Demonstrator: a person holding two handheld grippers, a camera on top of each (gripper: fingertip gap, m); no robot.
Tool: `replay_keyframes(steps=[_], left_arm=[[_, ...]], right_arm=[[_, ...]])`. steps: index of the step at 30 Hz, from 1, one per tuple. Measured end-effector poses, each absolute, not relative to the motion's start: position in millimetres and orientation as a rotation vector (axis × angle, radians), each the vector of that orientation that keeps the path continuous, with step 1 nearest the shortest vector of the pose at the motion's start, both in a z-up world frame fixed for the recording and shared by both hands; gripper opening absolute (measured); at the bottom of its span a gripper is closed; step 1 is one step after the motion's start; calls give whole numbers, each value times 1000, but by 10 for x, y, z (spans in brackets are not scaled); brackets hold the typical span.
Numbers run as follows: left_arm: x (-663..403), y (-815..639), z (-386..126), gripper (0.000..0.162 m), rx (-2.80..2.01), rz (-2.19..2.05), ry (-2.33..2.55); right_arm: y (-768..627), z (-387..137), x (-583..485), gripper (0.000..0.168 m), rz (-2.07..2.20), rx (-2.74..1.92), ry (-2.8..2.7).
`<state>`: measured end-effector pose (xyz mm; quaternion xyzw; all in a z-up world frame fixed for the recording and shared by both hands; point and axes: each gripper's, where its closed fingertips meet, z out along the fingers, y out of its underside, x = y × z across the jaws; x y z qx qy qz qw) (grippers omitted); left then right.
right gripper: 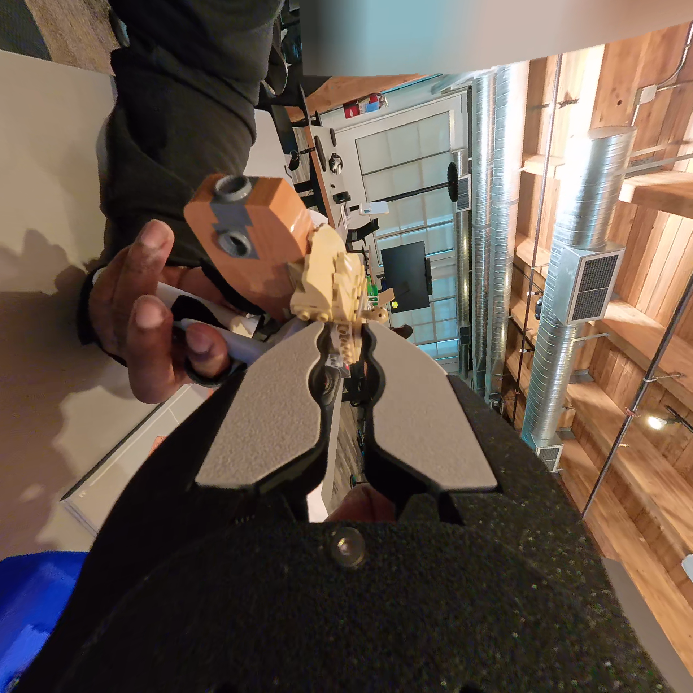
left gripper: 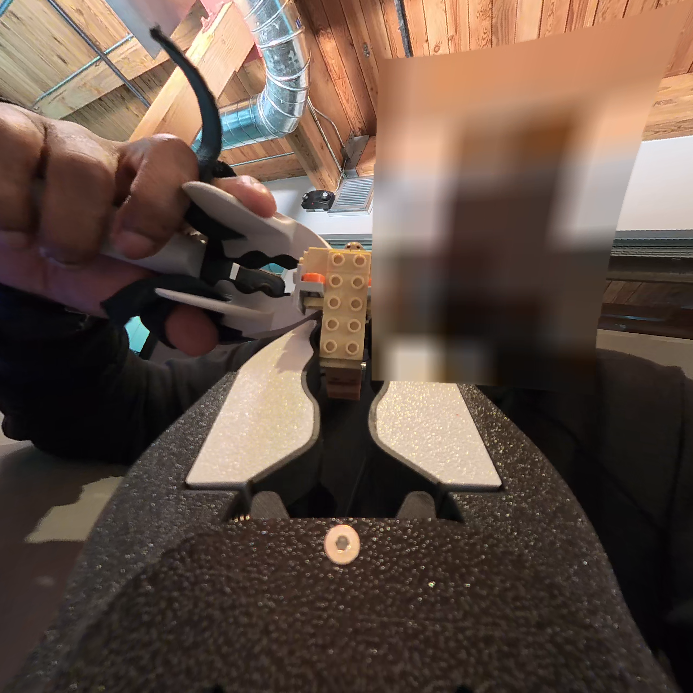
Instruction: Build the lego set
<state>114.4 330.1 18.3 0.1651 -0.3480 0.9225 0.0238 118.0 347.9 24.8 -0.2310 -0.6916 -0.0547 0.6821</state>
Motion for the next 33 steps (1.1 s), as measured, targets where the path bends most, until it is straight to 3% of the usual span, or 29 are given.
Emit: replay_keyframes(steps=[25,29,33], left_arm=[[1115,3144,169,22,479,2883,-1270],[1168,3231,197,23,614,2989,-1415],[1373,3534,81,22,1061,3095,-1700]], right_arm=[[3399,267,1138,14,97,-588,-1495],[3588,296,1268,29,152,-755,-1450],[3935,189,1588,27,328,-1114,-1397]])
